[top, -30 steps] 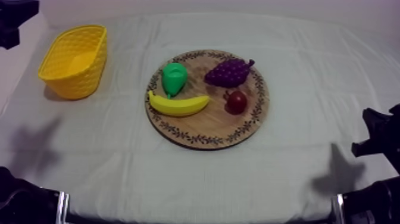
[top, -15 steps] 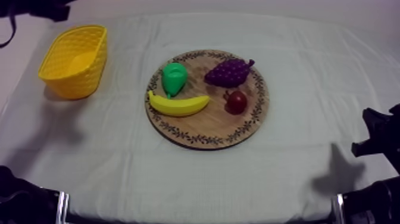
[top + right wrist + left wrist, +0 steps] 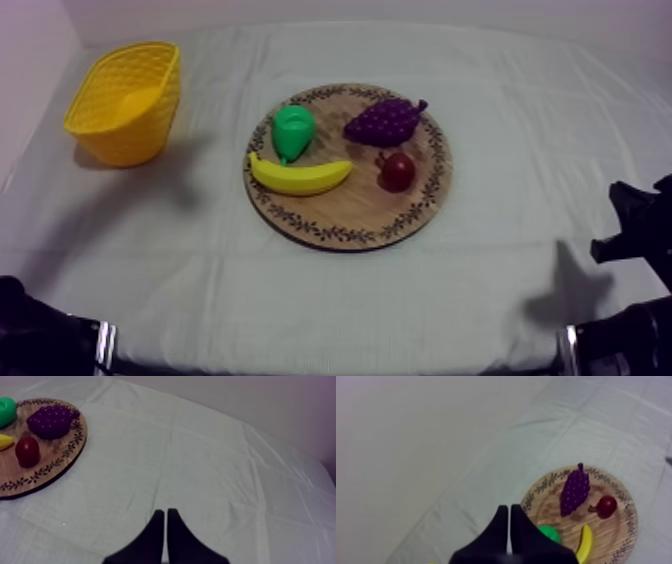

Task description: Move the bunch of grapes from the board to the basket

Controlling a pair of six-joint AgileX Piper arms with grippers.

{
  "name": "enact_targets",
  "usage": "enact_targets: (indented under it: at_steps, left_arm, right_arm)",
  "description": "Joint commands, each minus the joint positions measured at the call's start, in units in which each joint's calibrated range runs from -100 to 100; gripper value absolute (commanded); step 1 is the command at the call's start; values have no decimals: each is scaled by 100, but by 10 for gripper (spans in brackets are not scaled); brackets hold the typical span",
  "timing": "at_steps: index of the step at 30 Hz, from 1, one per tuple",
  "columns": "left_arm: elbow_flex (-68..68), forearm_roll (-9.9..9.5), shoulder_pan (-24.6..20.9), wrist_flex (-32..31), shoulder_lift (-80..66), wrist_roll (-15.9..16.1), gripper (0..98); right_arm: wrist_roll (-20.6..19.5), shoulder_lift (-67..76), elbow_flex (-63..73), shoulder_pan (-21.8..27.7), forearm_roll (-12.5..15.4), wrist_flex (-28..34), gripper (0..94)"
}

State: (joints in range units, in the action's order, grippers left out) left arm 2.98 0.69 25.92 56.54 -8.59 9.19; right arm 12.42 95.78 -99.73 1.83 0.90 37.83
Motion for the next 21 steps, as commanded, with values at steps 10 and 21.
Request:
enact_targets:
  at_steps: [10,21]
  left_arm:
    - [-1586,140,352,512,1554,200,0]
    - [-2374,241,657,953,2423,674,0]
  right_arm:
    - [-3,-3,-4,1,0,-1,2]
    - [-3,-3,-4,1,0,-1,2]
